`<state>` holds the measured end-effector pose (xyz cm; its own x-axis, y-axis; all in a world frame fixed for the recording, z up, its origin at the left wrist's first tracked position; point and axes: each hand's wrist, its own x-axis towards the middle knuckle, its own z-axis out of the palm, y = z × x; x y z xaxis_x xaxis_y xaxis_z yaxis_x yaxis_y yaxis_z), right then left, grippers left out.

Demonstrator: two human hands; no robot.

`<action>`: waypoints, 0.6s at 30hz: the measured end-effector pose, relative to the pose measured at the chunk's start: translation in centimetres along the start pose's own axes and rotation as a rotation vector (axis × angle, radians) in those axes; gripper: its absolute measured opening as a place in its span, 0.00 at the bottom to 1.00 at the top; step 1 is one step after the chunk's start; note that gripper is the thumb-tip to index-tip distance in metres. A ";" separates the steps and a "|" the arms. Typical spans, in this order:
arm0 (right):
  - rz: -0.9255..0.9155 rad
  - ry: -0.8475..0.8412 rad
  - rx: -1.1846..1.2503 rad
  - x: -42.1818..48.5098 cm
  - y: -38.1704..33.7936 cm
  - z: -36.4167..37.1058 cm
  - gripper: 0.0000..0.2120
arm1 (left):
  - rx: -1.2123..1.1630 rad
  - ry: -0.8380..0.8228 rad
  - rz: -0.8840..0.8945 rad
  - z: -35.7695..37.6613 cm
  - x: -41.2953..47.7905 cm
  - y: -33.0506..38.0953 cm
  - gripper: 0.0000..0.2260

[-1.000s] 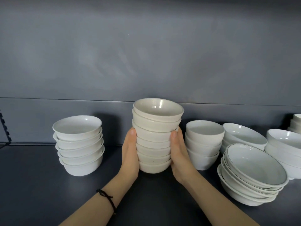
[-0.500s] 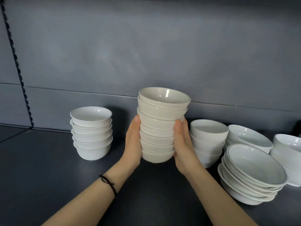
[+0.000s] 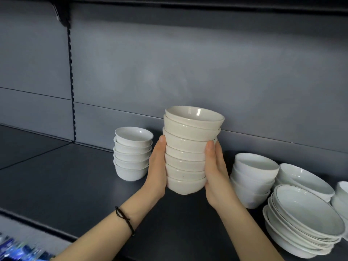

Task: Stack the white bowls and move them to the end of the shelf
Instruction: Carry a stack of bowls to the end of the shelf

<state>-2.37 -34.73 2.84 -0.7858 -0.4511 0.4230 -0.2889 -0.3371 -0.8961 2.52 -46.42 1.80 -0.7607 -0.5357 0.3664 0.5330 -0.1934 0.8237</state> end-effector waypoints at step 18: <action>0.039 -0.259 0.143 -3.7 -2.2 23.3 0.35 | 0.210 0.259 0.117 -18.5 -5.5 15.6 0.29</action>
<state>13.92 -51.53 6.37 -0.6237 -0.6557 0.4255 -0.1672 -0.4199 -0.8920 21.81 -61.69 4.62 -0.5657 -0.7401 0.3636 0.5025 0.0401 0.8636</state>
